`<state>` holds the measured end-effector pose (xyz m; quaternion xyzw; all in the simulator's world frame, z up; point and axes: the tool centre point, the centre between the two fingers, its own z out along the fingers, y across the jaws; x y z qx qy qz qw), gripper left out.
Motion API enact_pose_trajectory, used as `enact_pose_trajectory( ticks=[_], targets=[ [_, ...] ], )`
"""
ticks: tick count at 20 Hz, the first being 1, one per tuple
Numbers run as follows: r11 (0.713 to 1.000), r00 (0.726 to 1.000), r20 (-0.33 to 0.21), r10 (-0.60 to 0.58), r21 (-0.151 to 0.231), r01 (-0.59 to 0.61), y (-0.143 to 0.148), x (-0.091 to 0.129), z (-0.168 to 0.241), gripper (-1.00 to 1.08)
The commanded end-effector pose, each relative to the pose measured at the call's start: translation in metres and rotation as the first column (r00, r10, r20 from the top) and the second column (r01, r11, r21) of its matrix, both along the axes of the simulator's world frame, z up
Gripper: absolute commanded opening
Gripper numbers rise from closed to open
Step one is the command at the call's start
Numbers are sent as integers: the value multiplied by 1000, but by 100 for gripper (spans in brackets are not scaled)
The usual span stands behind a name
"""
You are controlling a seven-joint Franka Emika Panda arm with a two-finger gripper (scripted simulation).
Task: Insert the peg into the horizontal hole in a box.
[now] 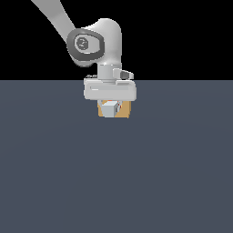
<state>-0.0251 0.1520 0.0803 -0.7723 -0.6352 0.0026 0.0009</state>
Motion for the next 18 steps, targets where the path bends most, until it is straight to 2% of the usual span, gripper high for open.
enact_pose_trajectory(
  ticks=[1,10,18],
  targets=[
    [1000,1000,4,2,2,-2,10,2,2,-100],
    [1000,1000,6,2,2,-2,69,14,3,-100],
    [1000,1000,8,2,2,-2,87,18,4,-100]
  ],
)
